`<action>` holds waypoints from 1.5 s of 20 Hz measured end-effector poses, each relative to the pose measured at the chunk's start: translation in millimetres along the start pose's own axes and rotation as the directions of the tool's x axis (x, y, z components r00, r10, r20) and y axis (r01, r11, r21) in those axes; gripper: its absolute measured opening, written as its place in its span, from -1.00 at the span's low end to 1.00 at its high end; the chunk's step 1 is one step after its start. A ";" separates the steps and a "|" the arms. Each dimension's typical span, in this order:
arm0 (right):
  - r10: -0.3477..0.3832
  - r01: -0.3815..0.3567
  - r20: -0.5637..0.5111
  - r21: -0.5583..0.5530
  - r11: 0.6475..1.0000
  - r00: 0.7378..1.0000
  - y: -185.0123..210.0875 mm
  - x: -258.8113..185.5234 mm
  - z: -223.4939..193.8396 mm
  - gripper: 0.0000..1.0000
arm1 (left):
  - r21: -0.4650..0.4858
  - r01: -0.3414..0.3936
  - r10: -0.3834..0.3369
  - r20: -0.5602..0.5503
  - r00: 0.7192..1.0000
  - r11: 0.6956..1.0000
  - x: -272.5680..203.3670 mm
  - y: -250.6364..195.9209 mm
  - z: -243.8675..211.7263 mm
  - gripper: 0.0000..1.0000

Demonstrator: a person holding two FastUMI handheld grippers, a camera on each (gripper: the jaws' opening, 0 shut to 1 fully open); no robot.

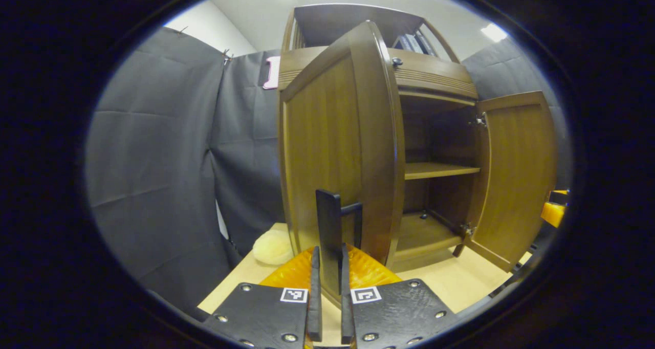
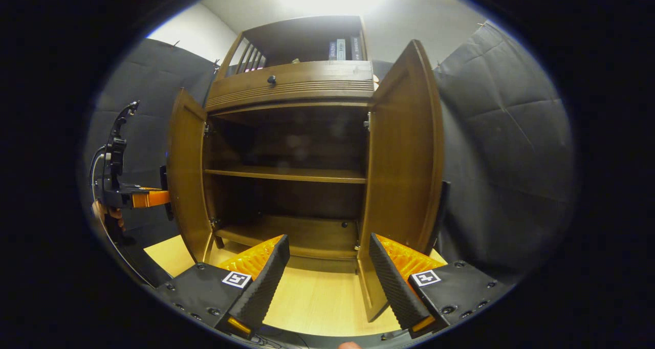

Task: Open the right door of the double-door shoe cabinet with the right hand, and open the left door with the left hand.

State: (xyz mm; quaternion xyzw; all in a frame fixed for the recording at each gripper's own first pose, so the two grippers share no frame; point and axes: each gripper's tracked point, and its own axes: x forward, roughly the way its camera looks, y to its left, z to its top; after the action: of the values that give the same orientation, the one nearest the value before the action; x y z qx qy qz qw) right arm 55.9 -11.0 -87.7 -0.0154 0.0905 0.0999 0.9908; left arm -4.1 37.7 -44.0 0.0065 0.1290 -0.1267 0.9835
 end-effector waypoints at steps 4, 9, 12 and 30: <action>0.044 -0.044 -0.005 -0.004 0.999 0.999 17.4 16.1 1.2 0.96 | 0.001 -0.099 0.099 -0.027 0.995 0.995 -6.2 27.7 -9.6 -0.74; 0.086 -0.086 -0.015 -0.017 0.996 0.996 35.2 30.0 -1.8 0.96 | -0.068 -0.137 0.136 -0.019 0.990 0.988 -3.6 38.2 -5.3 -0.99; 0.108 -0.108 -0.018 -0.019 0.994 0.994 43.6 37.2 -0.5 0.95 | -0.073 -0.120 0.120 -0.012 0.993 0.990 -6.3 37.8 -7.3 -0.95; 0.140 -0.140 0.035 -0.012 0.990 0.989 50.2 2.0 21.7 0.95 | -0.086 -0.269 0.278 0.119 0.953 0.959 -89.1 36.8 46.2 -0.01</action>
State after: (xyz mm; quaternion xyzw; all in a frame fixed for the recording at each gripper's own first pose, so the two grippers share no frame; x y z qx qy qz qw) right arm 51.6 39.6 -67.3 -0.0120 0.0729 0.1700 0.9827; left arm -66.5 93.3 22.8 -0.0177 0.0667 0.0151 0.9975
